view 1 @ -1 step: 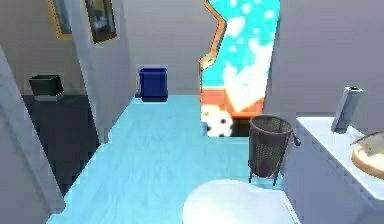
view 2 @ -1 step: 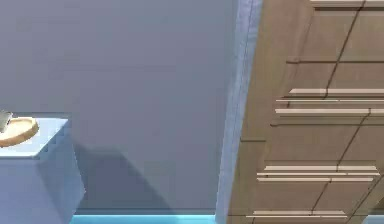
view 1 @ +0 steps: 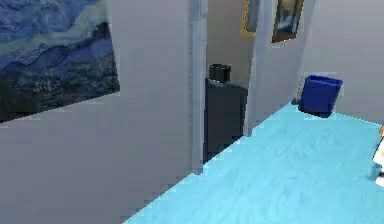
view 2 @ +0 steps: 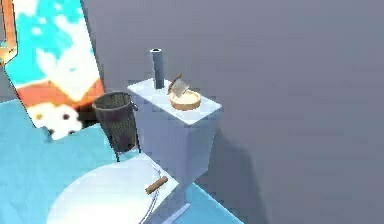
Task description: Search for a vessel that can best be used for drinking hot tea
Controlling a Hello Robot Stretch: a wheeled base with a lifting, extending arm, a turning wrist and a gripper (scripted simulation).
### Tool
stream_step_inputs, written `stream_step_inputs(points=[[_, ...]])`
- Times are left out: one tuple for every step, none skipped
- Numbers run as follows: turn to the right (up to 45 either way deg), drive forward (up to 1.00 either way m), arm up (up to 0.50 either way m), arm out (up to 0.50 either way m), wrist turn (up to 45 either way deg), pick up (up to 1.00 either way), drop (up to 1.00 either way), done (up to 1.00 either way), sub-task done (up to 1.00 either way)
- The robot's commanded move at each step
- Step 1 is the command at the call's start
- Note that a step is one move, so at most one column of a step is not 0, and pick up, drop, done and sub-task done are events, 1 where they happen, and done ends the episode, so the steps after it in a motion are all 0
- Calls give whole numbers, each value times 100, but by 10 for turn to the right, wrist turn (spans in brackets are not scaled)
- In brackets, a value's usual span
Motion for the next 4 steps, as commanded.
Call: stream_step_inputs(points=[[-450,0,0,0,0,0,0,0,0],[-450,0,0,0,0,0,0,0,0],[-300,0,0,0,0,0,0,0,0],[0,100,0,0,0,0,0,0,0]])
